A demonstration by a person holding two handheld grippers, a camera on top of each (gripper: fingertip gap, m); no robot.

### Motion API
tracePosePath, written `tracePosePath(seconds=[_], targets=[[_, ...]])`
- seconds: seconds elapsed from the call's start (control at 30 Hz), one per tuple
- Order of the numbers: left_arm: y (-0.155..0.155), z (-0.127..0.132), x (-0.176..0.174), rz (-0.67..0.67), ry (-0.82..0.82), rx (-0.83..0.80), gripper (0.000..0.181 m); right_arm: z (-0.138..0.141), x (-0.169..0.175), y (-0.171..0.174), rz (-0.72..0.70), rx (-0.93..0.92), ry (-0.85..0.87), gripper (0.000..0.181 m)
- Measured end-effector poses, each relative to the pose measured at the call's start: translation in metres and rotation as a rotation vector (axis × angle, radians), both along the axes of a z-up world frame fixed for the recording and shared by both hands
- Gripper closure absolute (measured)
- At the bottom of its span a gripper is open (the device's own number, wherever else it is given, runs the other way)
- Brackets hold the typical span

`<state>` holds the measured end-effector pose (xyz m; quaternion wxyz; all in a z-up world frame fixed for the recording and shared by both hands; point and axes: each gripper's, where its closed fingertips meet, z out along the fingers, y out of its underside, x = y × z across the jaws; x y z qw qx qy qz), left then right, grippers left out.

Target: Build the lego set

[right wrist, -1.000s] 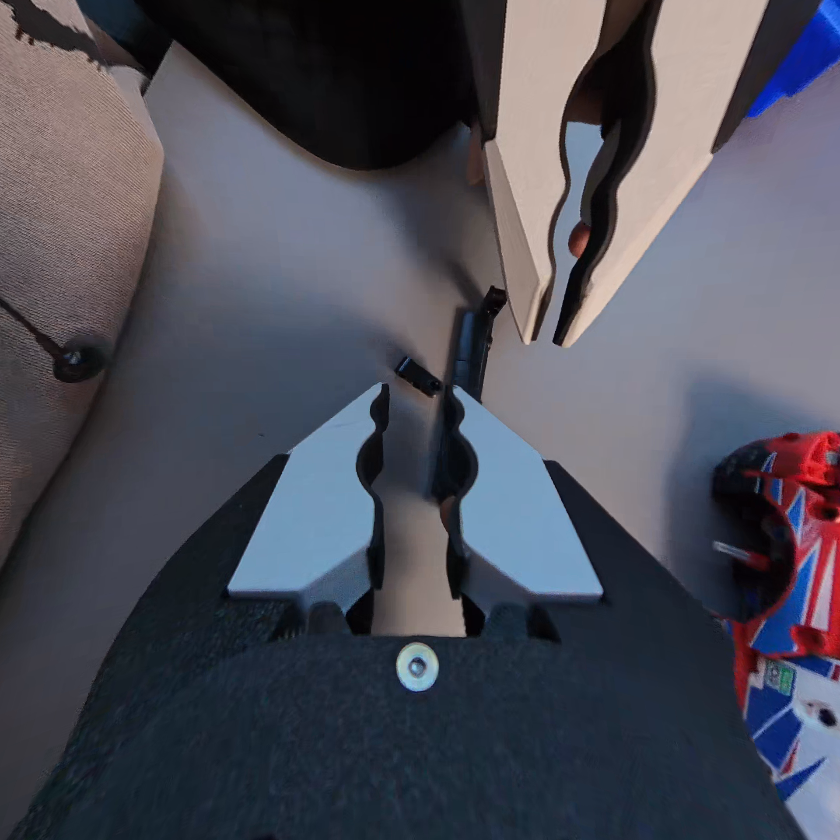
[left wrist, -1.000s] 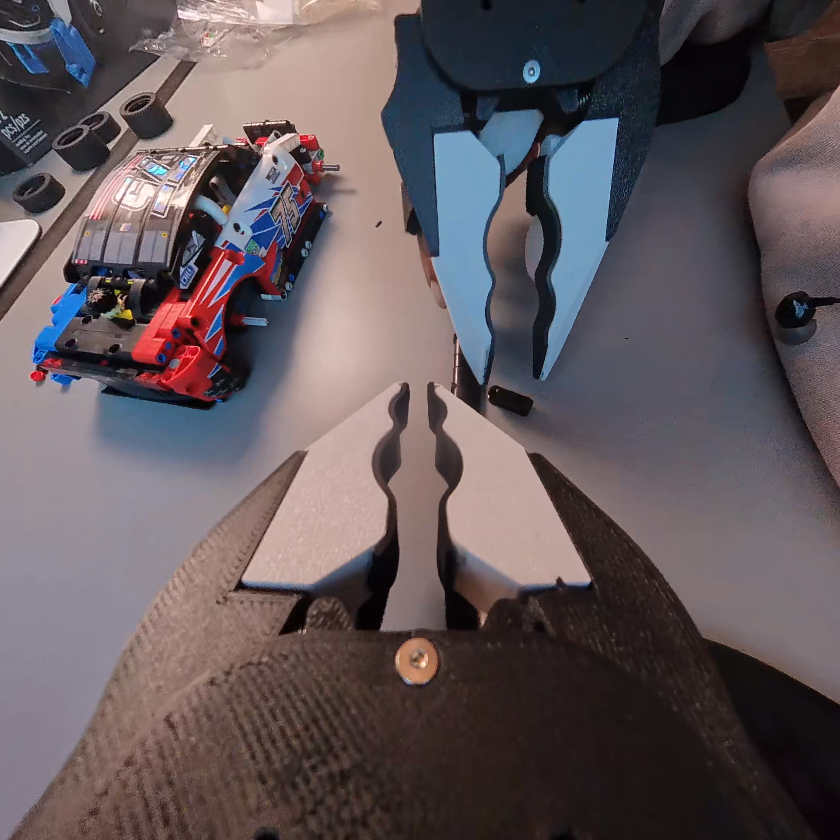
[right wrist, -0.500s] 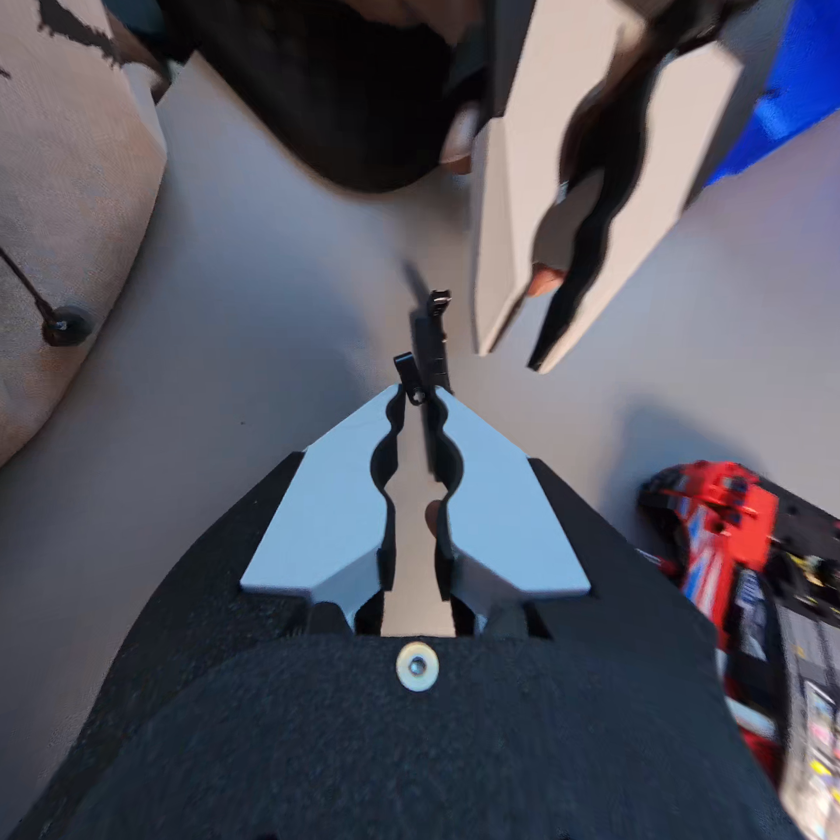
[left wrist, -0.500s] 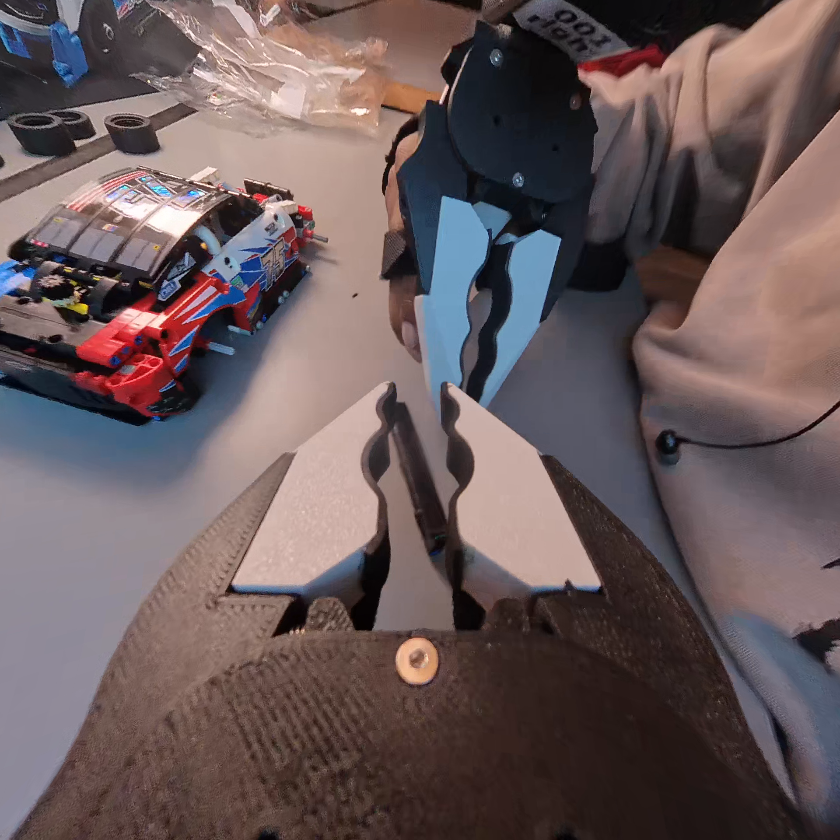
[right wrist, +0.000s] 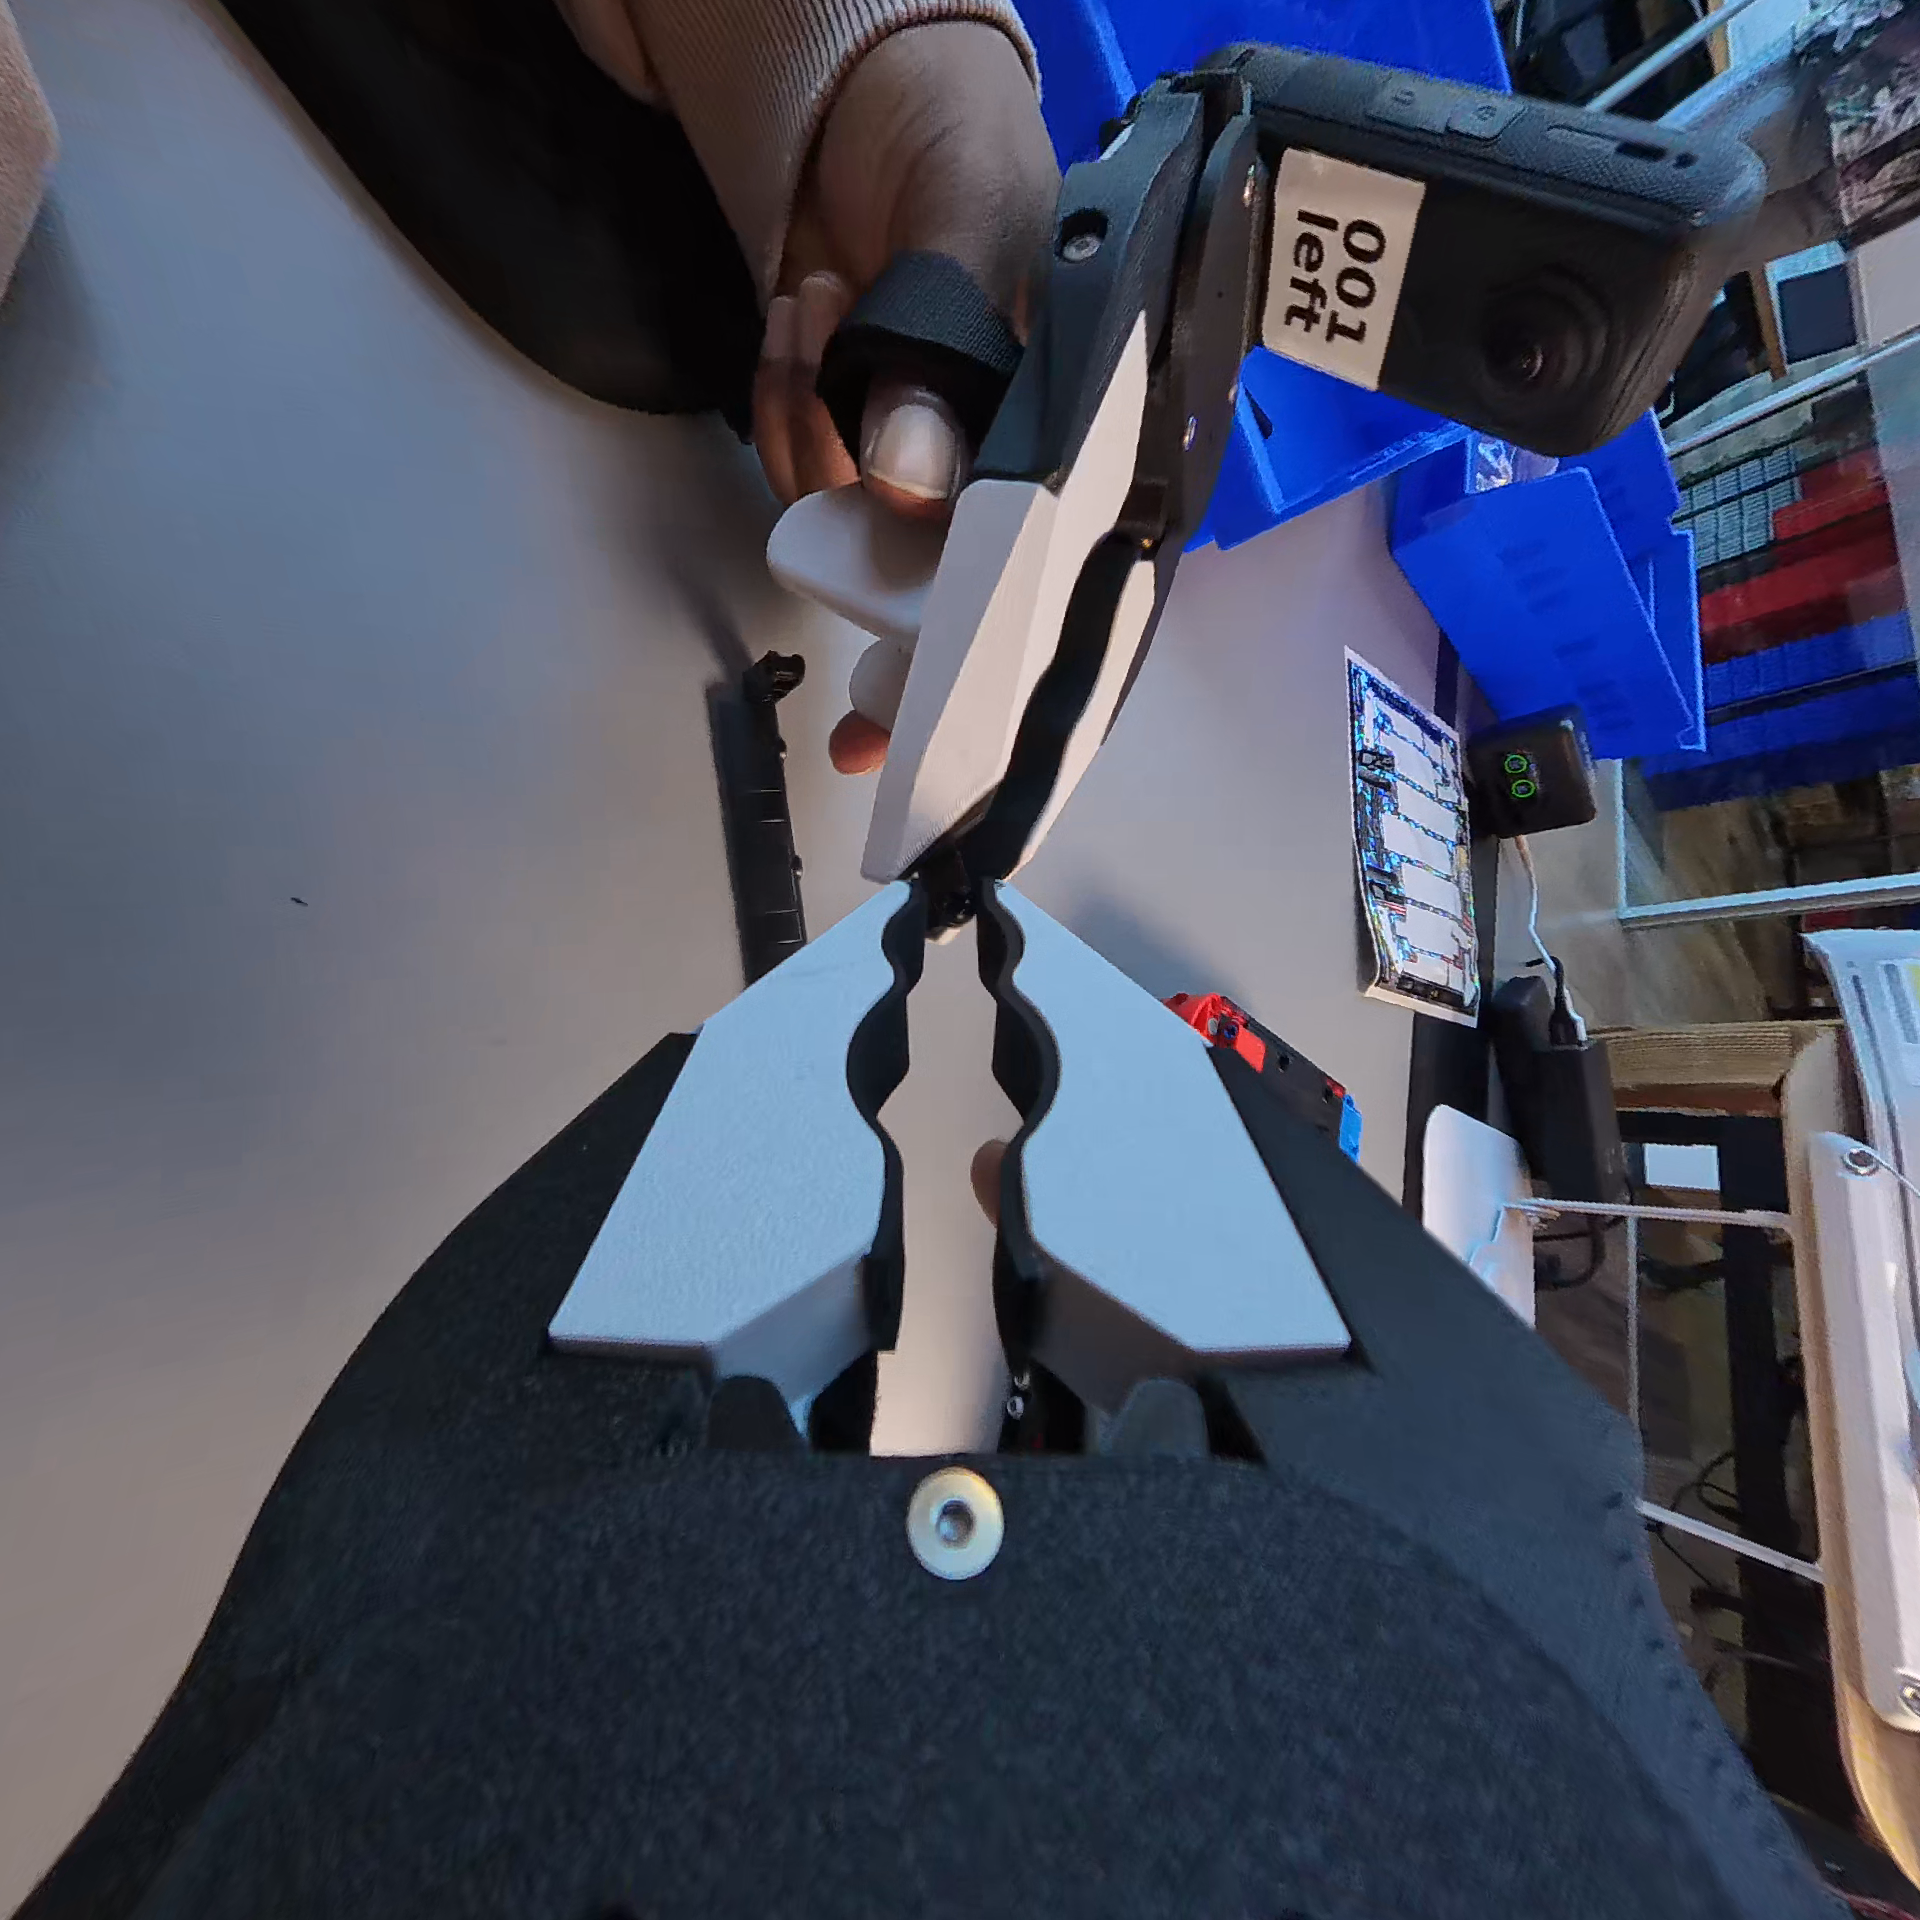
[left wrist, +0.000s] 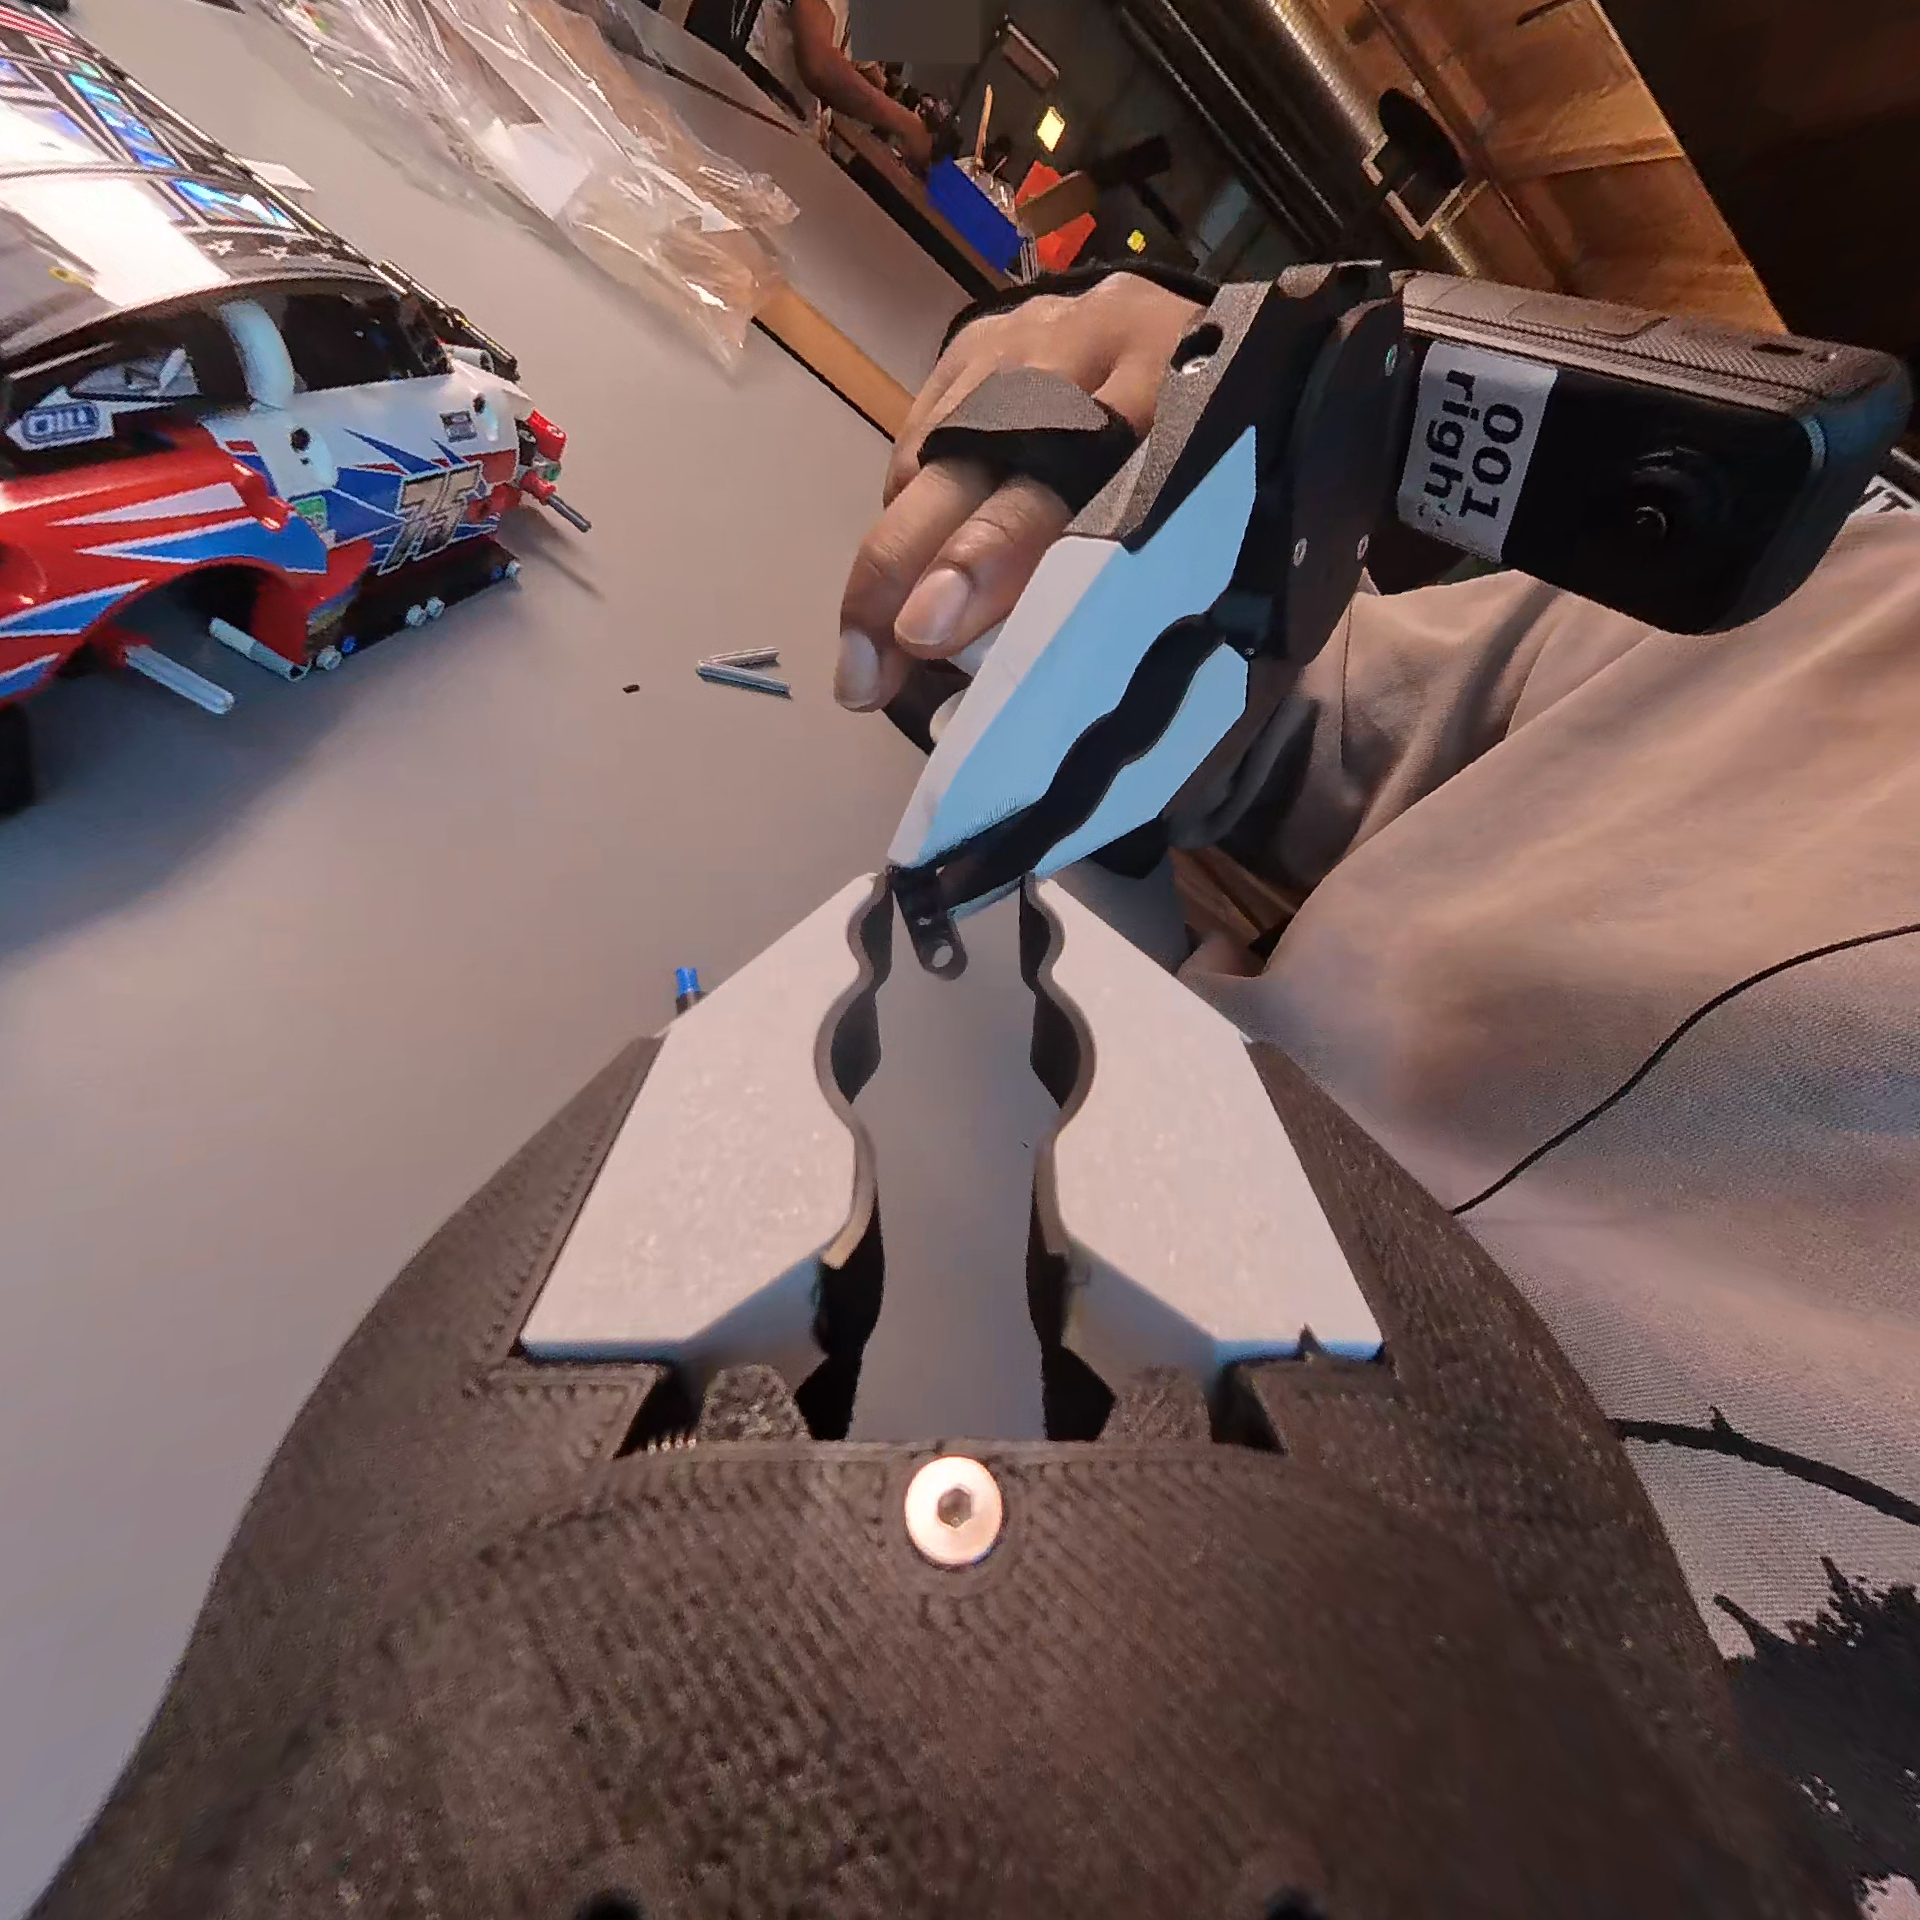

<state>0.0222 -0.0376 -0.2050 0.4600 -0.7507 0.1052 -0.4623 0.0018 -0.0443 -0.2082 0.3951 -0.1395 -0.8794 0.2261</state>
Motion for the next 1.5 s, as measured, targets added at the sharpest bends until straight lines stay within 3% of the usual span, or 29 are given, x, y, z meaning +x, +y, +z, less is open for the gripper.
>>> tracePosePath(seconds=[0.5, 0.77, 0.97, 1.17, 1.37, 1.5], targets=[[0.000, 0.008, -0.003, -0.013, -0.072, 0.031, 0.174, 0.015, 0.000, 0.002, 0.040, -0.138, 0.113, 0.174], [-0.007, 0.017, 0.007, -0.056, -0.032, 0.126, 0.176, 0.023, 0.010, -0.003, 0.073, -0.467, 0.004, 0.175], [-0.009, 0.020, 0.009, -0.066, -0.021, 0.159, 0.176, 0.026, 0.013, -0.004, 0.090, -0.513, -0.020, 0.177], [-0.004, 0.033, -0.003, 0.031, 0.003, 0.267, 0.176, 0.038, 0.009, 0.005, 0.025, -0.716, -0.042, 0.169], [0.000, 0.037, -0.006, 0.154, 0.298, 0.493, 0.176, 0.041, 0.008, 0.004, -0.051, -1.098, -0.177, 0.163], [0.000, 0.030, -0.001, 0.145, 0.382, 0.514, 0.176, 0.035, 0.014, -0.002, -0.029, -1.078, -0.194, 0.181]])
